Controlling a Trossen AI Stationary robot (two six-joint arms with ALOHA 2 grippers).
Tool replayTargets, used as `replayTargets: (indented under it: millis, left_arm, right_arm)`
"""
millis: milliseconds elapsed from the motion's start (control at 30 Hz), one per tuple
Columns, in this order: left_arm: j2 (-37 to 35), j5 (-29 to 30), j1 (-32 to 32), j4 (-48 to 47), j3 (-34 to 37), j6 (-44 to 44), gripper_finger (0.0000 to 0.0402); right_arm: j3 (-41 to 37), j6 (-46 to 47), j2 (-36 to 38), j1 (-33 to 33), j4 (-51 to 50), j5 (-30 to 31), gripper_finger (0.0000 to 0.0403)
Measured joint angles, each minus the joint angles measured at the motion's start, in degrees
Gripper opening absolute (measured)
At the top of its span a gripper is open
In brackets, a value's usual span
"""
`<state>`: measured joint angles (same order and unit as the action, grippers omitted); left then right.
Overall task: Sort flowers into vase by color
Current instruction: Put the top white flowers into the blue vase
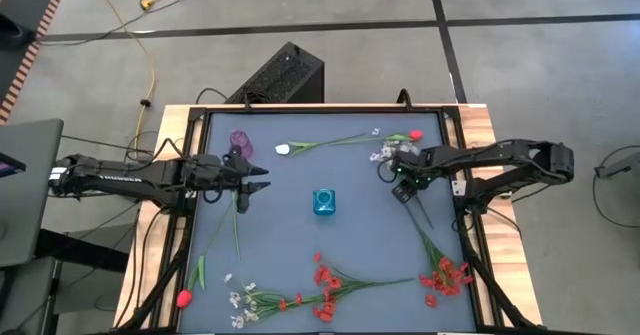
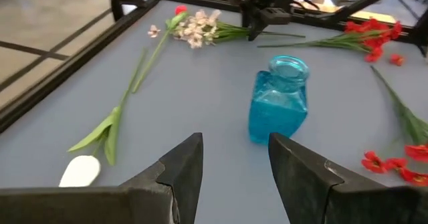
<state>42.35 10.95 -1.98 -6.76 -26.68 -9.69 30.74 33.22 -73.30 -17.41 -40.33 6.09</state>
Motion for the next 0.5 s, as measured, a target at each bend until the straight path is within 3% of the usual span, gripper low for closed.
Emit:
replayTargets:
  millis: [200,500]
  left_arm:
    - [0.0,5.2,0.0,0.0,0.0,0.0,0.0158]
    - [0.0,5.5,0.0,0.1,0.0,-0.5,0.0158]
  right_arm:
    - [1.0,0.2,1.6,0.1,0.1,0.0,0.0035]
    - [9.5,-1.1,7.2,0.1,-5.8,-1.3,0.0051]
